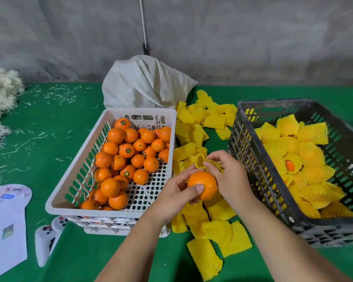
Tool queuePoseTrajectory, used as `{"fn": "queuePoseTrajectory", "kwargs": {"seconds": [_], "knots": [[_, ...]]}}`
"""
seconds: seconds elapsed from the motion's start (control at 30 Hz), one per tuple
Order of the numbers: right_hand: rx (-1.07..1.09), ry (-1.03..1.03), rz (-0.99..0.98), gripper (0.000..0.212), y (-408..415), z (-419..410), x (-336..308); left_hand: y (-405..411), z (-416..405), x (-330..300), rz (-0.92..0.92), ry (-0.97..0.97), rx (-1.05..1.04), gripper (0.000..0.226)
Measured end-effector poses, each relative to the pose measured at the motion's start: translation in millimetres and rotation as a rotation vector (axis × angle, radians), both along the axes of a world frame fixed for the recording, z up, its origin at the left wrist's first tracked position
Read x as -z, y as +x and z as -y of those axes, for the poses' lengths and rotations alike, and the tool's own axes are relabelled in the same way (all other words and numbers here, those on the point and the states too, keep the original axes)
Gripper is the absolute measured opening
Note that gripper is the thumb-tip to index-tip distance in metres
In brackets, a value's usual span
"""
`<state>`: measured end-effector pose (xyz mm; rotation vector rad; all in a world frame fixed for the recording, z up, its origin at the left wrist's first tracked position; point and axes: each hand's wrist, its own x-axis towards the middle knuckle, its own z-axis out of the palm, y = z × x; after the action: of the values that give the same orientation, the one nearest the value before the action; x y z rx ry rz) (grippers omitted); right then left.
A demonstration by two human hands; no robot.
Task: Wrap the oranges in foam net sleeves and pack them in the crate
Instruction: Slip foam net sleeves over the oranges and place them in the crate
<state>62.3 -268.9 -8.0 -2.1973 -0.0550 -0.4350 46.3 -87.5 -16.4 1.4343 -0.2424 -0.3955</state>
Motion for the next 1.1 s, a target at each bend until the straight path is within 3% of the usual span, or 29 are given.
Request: {"fn": "queuePoseTrajectory", "kwargs": {"seconds": [0.27,0.4,0.53,0.67,0.9,1.1], "knots": [[0.132,-0.287,0.126,0.018,-13.6,6.8,4.5,3.0,-1.6,5.0,0.005,-0.005,0.035,0.059],[0.029,-0.162,0.050,0.036,-12.9,7.8,7.1,2.4,2.8,8.6,0.023,0.025,0.071,0.056],[0.022,-0.052,0.066,0.016,-17.4,8.9,5.7,6.1,4.1,11.6,0.003,-0.006,-0.010,0.059],[0.032,0.115,0.019,0.012,-25.4,8.4,1.4,7.3,8.9,16.5,0.069,0.081,-0.110,0.067],[0.070,0.122,0.035,0.016,-47.3,-4.0,-5.0,6.8,9.5,23.4,0.245,0.069,-0.149,0.077],[-0.053,0.056,0.051,0.022,-57.5,-17.7,-3.0,10.8,7.9,20.5,0.129,-0.081,-0.184,0.058]]}}
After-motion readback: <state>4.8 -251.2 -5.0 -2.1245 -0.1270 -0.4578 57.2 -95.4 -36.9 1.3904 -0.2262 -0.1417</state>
